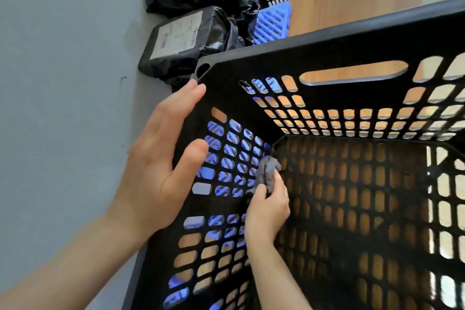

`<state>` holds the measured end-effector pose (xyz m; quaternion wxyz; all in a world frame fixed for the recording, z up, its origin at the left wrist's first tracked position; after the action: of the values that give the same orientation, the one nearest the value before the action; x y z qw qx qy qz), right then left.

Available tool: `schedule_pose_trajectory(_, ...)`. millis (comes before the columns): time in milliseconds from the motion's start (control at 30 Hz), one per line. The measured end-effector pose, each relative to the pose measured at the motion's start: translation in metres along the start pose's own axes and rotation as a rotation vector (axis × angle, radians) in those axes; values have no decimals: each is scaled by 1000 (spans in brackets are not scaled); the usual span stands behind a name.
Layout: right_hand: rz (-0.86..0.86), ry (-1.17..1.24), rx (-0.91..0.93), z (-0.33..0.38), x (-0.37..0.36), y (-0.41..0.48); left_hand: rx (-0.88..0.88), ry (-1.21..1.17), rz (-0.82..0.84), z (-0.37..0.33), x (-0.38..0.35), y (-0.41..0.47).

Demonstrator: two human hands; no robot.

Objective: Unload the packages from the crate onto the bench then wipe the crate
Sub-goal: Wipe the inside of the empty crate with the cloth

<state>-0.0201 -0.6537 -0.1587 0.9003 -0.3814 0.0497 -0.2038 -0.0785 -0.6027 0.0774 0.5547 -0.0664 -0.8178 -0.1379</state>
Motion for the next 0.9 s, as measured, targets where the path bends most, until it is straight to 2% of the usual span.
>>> schedule_pose_trajectory(67, 13, 57, -30, 13, -1, -4, -12, 21, 10, 0, 0, 1)
schedule_pose_trajectory(133, 68, 142, 28, 40, -1, -21, -21, 34, 27, 0, -1, 1)
schedule_pose_trajectory(267, 181, 340, 460, 107, 0, -73, -25, 30, 51, 2, -3, 3)
schedule_pose_trajectory(333, 152, 332, 668, 120, -1, -85, -28, 40, 55, 4, -3, 4)
schedule_pose_trajectory(400, 123, 263, 790, 116, -5, -72, -27, 44, 86, 4, -6, 4)
schedule_pose_trajectory(467, 76, 142, 747, 97, -8, -39, -30, 62, 125, 4, -8, 4)
schedule_pose_trajectory(600, 49, -91, 284, 47, -10, 32, -18, 78, 160, 5, -9, 4)
schedule_pose_trajectory(733, 61, -5, 54, 52, -10, 44, -16, 105, 164, 6, -9, 5)
schedule_pose_trajectory(800, 81, 93, 48, 73, -5, 30, -15, 129, 172, 6, -10, 5)
schedule_pose_trajectory(900, 202, 299, 281, 122, -3, -21, -20, 134, 181, 7, -11, 6)
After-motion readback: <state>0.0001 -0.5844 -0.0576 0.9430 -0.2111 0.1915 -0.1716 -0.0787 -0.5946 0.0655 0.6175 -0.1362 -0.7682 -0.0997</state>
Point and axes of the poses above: each hand's wrist, its own y-axis towards the middle knuckle, its own x-axis out of the back of the hand, z = x × y, the point moved 6 cm from there along y, towards the middle knuckle, and after that the axes turned 4 degrees about -x, right-handed, at the moved point
